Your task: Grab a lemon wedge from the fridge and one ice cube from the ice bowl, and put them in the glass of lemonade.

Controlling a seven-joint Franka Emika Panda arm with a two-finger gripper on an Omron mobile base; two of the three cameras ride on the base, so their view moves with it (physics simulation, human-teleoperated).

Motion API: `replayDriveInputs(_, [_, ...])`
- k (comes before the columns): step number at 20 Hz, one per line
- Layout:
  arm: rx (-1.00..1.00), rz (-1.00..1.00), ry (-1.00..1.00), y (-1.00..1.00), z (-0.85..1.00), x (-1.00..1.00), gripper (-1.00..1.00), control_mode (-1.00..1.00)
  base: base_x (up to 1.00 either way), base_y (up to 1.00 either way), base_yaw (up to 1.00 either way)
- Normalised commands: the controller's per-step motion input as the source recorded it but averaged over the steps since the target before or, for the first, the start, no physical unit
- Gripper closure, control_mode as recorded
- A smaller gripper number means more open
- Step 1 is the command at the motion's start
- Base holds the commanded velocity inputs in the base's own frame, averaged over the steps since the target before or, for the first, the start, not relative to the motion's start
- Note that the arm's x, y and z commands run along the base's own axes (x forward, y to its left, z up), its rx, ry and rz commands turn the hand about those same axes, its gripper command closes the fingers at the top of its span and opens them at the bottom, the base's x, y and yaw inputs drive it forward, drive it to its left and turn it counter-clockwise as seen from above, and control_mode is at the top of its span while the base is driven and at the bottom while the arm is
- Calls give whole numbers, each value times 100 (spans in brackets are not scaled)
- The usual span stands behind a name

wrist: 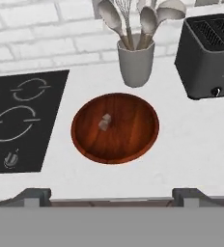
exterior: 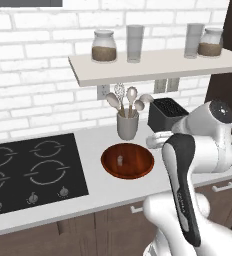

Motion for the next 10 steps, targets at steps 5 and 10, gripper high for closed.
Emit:
replayDriveInputs(5, [1,-3,37,34,-26,1,-100,-100,0,0,0])
replayDriveInputs(10, [0,3,13,0,-32,-3,-100,-100,0,0,0])
